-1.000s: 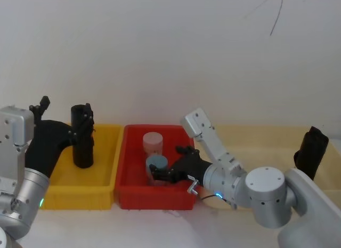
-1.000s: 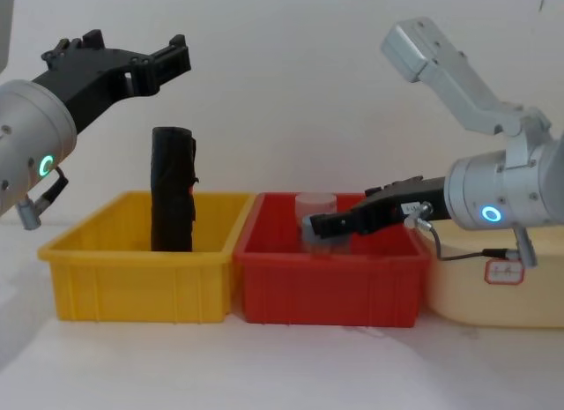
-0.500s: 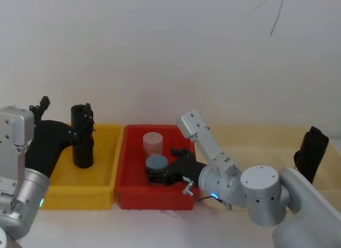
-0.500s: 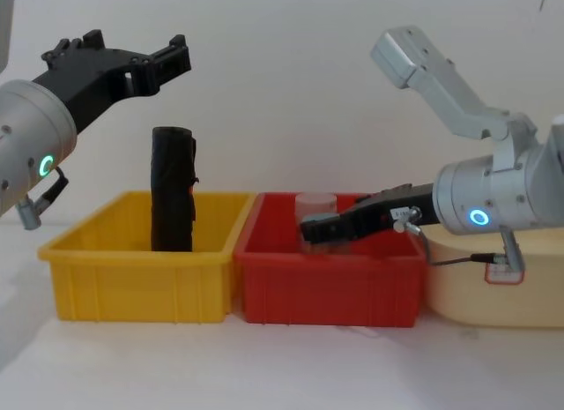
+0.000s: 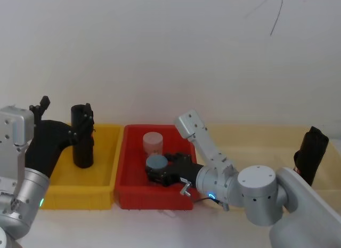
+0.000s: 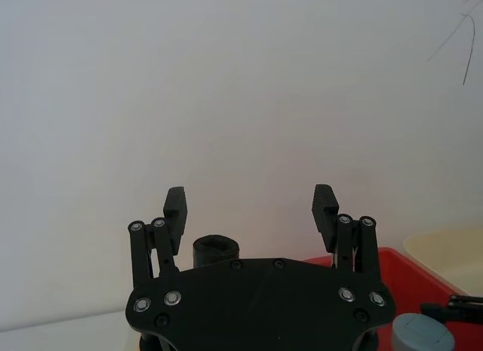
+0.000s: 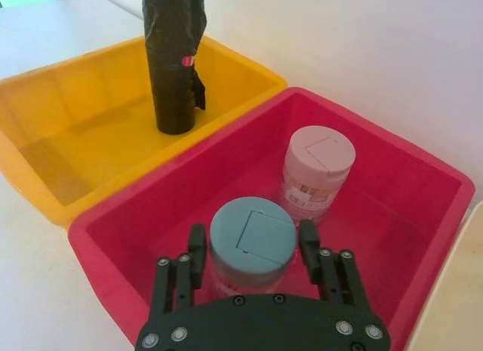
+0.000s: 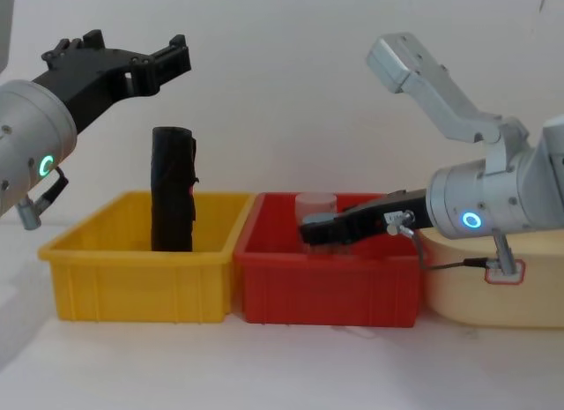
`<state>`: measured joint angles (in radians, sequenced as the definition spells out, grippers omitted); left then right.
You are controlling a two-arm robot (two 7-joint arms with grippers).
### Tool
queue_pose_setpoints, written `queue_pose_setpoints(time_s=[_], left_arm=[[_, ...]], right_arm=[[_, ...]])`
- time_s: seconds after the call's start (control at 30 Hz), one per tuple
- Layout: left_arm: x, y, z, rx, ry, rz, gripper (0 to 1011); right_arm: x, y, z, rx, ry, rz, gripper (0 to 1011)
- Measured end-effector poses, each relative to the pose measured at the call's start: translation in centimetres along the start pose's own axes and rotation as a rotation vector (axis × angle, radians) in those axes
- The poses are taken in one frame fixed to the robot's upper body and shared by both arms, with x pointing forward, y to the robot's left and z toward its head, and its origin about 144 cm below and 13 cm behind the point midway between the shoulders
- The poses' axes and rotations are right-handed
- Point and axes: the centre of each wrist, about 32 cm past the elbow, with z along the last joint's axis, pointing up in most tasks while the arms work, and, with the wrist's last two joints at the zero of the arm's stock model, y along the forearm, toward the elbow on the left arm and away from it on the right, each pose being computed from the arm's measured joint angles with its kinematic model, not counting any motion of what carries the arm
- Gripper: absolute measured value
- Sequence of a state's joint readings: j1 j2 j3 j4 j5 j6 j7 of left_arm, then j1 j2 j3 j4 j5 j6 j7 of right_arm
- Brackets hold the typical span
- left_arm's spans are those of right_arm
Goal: Pick up the garbage bag with the one hand and transfer it to the other hand.
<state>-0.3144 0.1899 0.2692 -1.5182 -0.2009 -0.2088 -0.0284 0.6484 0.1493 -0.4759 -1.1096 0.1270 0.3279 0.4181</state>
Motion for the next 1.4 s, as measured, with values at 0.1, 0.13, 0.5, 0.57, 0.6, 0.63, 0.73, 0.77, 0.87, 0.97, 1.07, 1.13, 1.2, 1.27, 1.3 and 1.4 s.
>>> queue_pose_setpoints(time_s=[0.1,0.13,0.5,0.57,0.6,0.63,0.73,0.77,0.87,0.97,1.07,1.13,1.2,1.27,1.3,1.4], left_arm=[[0.0,0.0,0.0,0.000,0.000,0.000,1000],[0.0,0.0,0.0,0.000,0.000,0.000,1000],[0.0,0.0,0.0,0.000,0.000,0.000,1000],[0.0,0.0,0.0,0.000,0.000,0.000,1000],[0.0,0.0,0.0,0.000,0.000,0.000,1000],[0.0,0.0,0.0,0.000,0.000,0.000,1000],[0.0,0.0,0.0,0.000,0.000,0.000,1000],[0.0,0.0,0.0,0.000,0.000,0.000,1000],[0.0,0.0,0.0,0.000,0.000,0.000,1000],[0.0,0.0,0.0,0.000,0.000,0.000,1000],[0.0,0.0,0.0,0.000,0.000,0.000,1000],[0.0,0.0,0.0,0.000,0.000,0.000,1000],[0.0,0.0,0.0,0.000,0.000,0.000,1000],[0.0,0.0,0.0,0.000,0.000,0.000,1000],[0.0,0.0,0.0,0.000,0.000,0.000,1000],[0.0,0.0,0.0,0.000,0.000,0.000,1000]], right_arm=[[-0.1,0.1,0.0,0.000,0.005,0.003,697],[-0.1,0.1,0.0,0.001,0.006,0.004,687],[-0.4,0.2,0.3,0.013,0.012,0.014,653],[-0.4,0.2,0.5,0.024,0.011,0.011,653],[-0.4,0.1,0.7,0.035,0.009,0.008,653],[-0.4,0.1,0.7,0.035,0.009,0.008,653],[-0.2,-0.2,1.2,0.057,0.007,-0.003,653],[-0.1,-0.4,1.6,0.072,0.004,-0.010,653],[0.3,-1.0,2.3,0.103,-0.001,-0.030,653],[0.7,-1.4,2.8,0.127,-0.006,-0.047,653],[1.3,-2.2,3.5,0.160,-0.015,-0.077,653],[1.9,-2.9,4.0,0.181,-0.023,-0.103,653],[2.4,-3.5,4.3,0.194,-0.028,-0.123,653],[3.0,-4.2,4.6,0.209,-0.034,-0.151,653],[3.5,-4.8,4.7,0.215,-0.037,-0.173,653],[4.3,-5.6,4.7,0.220,-0.042,-0.202,653]])
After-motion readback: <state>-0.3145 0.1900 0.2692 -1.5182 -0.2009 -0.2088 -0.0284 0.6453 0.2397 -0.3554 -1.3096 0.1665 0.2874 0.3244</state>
